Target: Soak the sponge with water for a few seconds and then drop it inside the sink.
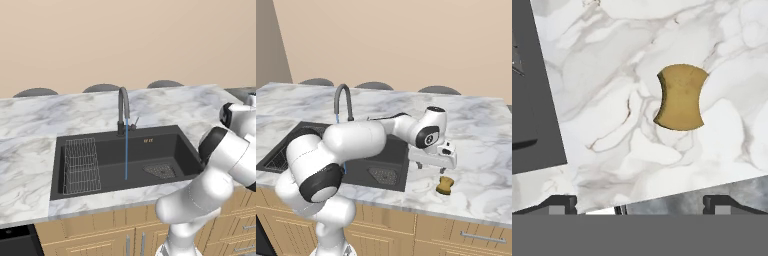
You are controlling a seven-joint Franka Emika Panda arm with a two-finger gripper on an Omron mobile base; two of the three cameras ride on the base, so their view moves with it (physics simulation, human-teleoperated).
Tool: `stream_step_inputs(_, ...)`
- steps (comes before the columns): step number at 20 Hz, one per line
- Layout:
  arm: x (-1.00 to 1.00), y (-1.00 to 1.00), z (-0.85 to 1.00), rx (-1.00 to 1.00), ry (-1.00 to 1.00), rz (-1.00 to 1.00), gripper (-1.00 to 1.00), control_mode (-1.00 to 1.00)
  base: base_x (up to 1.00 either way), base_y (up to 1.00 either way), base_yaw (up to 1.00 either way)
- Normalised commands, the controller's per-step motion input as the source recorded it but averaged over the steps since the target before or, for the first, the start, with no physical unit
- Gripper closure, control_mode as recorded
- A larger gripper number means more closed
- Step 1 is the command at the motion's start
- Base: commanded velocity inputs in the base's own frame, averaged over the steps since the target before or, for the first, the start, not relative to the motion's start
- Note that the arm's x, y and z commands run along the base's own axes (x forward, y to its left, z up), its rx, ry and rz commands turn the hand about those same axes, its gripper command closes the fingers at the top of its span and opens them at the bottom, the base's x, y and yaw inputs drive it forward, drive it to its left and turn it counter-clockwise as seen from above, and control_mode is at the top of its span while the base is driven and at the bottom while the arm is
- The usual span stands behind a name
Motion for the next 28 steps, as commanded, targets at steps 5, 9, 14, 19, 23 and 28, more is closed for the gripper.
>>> stream_step_inputs(5,0.11,-0.15,-0.1,0.12,0.0,-0.1,-1.0,-1.0,0.0,0.0,0.0)
stream_step_inputs(9,0.28,-0.06,-0.17,0.0,0.01,-0.05,-1.0,-1.0,0.0,0.0,0.0)
stream_step_inputs(14,0.31,-0.08,-0.36,0.0,-0.01,-0.01,-1.0,-1.0,0.0,0.0,0.0)
stream_step_inputs(19,0.11,-0.06,-0.32,0.0,-0.04,0.0,-1.0,-1.0,0.0,0.0,0.0)
stream_step_inputs(23,0.0,-0.26,-0.03,0.0,-0.01,0.0,-1.0,-1.0,0.0,0.0,0.0)
stream_step_inputs(28,0.0,-0.31,-0.05,0.0,0.0,0.0,-1.0,-1.0,0.0,0.0,0.0)
